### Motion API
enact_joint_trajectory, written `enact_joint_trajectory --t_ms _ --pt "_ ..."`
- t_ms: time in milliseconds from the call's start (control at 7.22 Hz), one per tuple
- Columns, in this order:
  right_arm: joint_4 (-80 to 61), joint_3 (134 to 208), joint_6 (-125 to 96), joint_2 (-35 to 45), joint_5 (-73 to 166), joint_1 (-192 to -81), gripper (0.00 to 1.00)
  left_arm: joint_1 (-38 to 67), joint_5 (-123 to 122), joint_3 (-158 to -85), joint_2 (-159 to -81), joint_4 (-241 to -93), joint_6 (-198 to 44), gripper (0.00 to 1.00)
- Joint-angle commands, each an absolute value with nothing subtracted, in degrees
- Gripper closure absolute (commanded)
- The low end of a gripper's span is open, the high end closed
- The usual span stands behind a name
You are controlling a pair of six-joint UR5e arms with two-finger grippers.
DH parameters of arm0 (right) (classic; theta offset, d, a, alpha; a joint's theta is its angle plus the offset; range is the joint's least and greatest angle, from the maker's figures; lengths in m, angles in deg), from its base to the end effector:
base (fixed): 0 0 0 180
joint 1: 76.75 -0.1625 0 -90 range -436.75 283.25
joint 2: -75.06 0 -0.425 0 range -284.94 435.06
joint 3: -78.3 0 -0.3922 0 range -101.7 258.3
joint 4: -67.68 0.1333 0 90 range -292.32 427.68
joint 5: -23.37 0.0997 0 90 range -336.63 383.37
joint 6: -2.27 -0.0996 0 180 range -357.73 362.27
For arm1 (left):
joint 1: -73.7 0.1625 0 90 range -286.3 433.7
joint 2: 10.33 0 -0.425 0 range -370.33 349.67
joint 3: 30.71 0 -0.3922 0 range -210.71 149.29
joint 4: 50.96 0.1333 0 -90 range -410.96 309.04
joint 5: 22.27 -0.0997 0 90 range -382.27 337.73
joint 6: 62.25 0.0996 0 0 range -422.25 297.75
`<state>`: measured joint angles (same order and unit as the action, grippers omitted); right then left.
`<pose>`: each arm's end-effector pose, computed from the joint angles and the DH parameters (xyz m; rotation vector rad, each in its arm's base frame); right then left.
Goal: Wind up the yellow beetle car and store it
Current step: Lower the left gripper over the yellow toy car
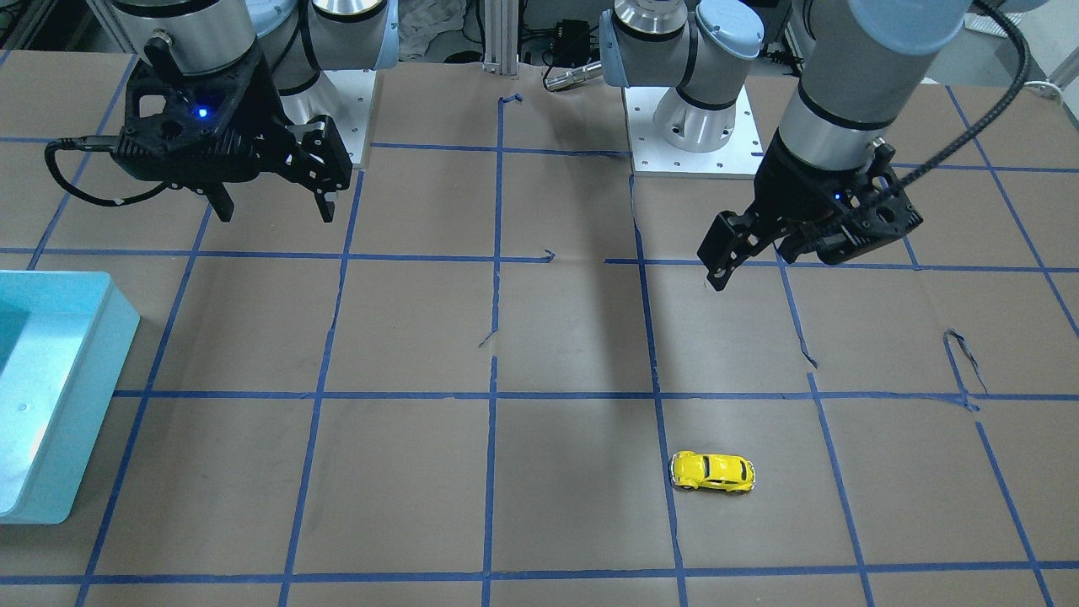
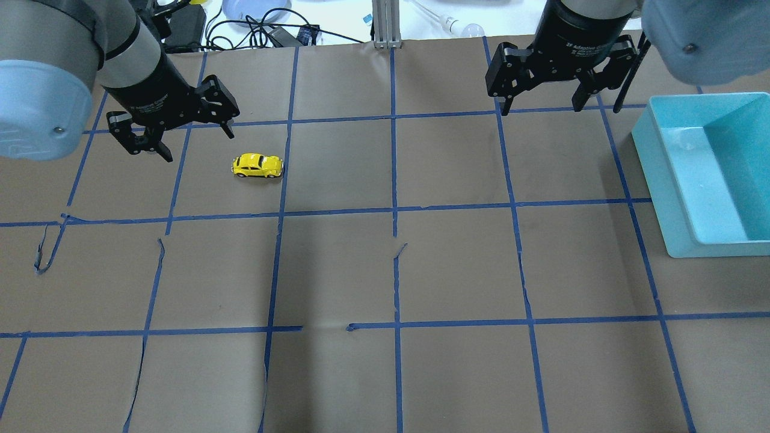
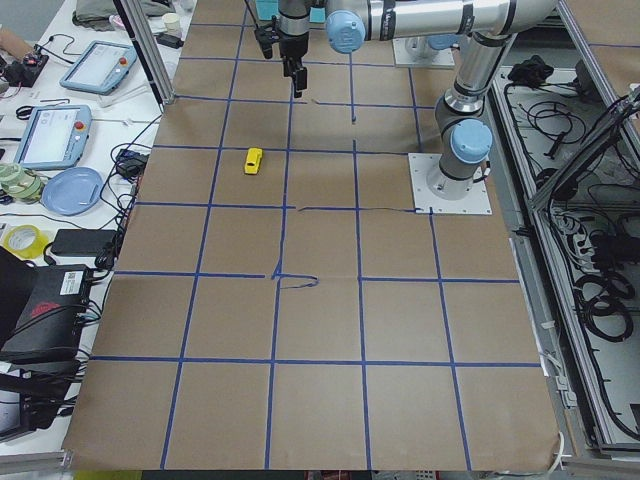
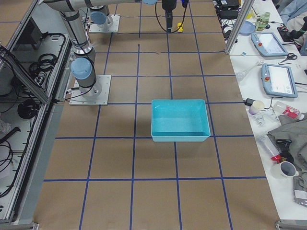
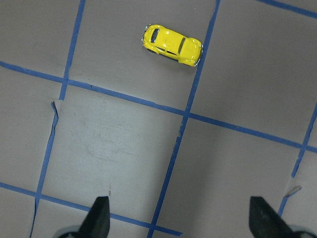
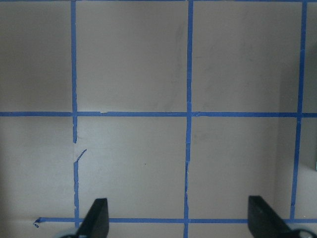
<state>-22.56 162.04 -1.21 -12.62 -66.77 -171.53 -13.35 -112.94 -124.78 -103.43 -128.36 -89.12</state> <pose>0.1755 -0.5023 0.5220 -0.0354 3.1365 -0.1144 -0.1052 -0.5269 0.4482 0.8062 -3.0242 0.1490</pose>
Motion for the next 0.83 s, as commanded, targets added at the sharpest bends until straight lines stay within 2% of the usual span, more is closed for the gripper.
enact_joint_trajectory --t_ms 0,554,693 --pt "-22.59 161.97 0.6 -12.83 -66.63 -171.5 0.0 -13.05 -113.15 -125.45 -108.05 -120.33 -108.24 0.0" --pt "-22.59 161.97 0.6 -12.74 -66.63 -171.32 0.0 -12.09 -112.97 -124.85 -117.72 -116.1 -126.29 0.0" --pt "-22.68 161.97 0.69 -12.74 -66.63 -171.32 0.0 -12.09 -112.97 -125.45 -120.35 -110.96 -129.19 0.0"
